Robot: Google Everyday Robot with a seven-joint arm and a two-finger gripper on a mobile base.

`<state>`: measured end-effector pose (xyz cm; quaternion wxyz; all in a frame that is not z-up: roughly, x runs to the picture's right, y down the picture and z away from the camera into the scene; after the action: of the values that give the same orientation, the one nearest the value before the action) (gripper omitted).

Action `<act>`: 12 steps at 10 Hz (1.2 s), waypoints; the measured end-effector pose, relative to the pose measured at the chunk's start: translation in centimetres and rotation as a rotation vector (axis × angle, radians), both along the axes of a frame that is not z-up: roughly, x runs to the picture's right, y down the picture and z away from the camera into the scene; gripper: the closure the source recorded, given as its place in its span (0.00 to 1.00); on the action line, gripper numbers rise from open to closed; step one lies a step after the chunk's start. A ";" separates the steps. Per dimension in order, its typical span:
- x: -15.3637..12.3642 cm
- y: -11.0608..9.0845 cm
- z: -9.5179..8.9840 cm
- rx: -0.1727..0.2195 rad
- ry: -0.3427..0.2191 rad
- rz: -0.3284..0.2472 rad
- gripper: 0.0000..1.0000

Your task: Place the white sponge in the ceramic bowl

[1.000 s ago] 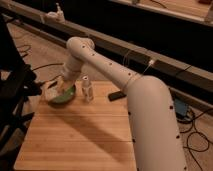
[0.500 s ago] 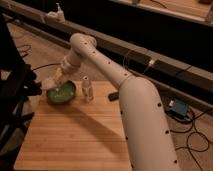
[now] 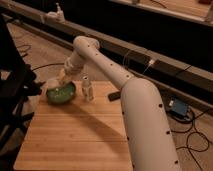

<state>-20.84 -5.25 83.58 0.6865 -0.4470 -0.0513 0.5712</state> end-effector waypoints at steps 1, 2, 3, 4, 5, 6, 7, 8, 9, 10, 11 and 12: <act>0.2 0.0 1.0 -0.003 0.021 0.023 1.00; 0.2 -0.2 2.0 -0.009 0.040 0.054 1.00; 0.5 -0.3 2.9 -0.017 0.058 0.085 1.00; 0.6 -0.3 3.8 -0.026 0.075 0.114 1.00; 0.3 -0.1 4.7 -0.038 0.086 0.133 0.95; 0.1 0.1 5.1 -0.045 0.093 0.137 0.87; -0.2 0.4 5.6 -0.052 0.098 0.138 0.78; -0.4 0.6 5.9 -0.057 0.102 0.136 0.67; -0.6 0.7 6.2 -0.060 0.105 0.133 0.57; -0.9 0.7 6.3 -0.061 0.106 0.129 0.47; -1.1 0.7 6.5 -0.064 0.107 0.124 0.37; -1.1 0.7 6.7 -0.066 0.108 0.121 0.29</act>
<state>-21.98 -4.54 90.28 0.6374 -0.4339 -0.0220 0.6364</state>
